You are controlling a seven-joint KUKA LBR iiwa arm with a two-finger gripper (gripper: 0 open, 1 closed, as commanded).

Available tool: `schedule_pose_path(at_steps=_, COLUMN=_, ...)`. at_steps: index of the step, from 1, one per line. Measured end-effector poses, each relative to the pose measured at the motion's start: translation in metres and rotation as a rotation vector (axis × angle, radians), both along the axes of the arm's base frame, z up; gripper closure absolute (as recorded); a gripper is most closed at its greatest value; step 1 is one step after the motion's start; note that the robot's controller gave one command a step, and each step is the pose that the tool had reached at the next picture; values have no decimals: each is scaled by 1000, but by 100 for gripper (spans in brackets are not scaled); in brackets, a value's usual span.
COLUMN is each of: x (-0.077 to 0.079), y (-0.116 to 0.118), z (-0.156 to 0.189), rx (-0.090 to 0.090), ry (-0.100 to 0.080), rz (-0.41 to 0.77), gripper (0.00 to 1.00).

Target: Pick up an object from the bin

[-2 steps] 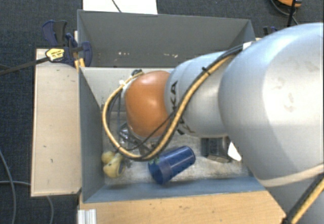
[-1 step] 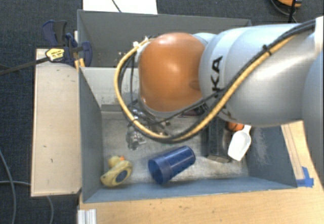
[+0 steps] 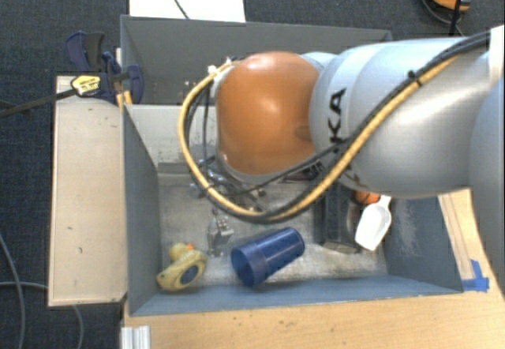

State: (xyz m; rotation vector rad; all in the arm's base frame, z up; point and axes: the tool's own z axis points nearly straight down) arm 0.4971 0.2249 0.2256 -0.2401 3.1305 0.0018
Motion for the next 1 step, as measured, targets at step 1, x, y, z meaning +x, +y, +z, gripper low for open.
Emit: schedule_pose_path(at_steps=1, x=0, y=0, z=0, rx=0, ry=0, rz=-1, gripper=0)
